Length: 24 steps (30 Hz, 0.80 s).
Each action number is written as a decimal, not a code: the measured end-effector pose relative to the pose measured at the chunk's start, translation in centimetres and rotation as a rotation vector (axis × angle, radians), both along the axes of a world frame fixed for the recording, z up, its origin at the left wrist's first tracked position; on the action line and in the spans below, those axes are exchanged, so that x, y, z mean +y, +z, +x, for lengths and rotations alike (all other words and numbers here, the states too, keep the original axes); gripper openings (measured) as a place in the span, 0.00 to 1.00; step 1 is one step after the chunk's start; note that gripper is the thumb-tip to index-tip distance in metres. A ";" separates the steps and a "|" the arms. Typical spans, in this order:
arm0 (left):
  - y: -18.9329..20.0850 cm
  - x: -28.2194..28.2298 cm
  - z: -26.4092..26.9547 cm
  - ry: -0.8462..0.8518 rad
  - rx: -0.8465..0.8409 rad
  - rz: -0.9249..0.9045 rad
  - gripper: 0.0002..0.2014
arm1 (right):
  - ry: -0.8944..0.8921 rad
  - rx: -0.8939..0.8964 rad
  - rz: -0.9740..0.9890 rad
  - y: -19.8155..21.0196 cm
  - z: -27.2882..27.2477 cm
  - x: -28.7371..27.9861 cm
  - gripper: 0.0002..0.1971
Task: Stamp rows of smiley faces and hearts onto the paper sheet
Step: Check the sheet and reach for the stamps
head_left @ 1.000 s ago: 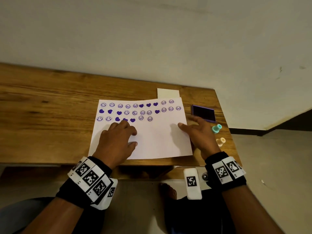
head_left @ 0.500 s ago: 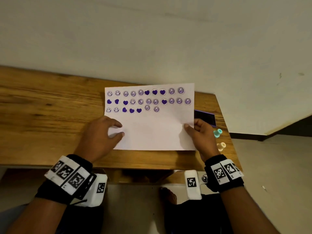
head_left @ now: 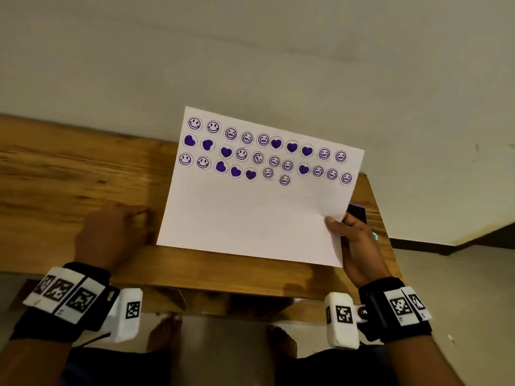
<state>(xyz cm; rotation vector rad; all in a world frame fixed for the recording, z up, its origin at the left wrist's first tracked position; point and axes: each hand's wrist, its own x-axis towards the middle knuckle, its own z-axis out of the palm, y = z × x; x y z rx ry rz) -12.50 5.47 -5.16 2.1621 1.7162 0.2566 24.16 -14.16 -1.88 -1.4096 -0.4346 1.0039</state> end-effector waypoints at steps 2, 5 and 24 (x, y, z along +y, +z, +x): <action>0.0 0.0 0.3 0.008 0.025 0.003 0.18 | 0.031 0.021 -0.008 0.1 -0.2 0.0 0.17; -0.1 0.3 0.4 0.003 0.082 -0.009 0.15 | 0.055 0.033 -0.030 0.0 -0.3 -0.1 0.16; 0.1 0.1 0.7 0.002 0.101 -0.007 0.16 | 0.070 0.071 -0.073 -0.5 -0.7 0.1 0.19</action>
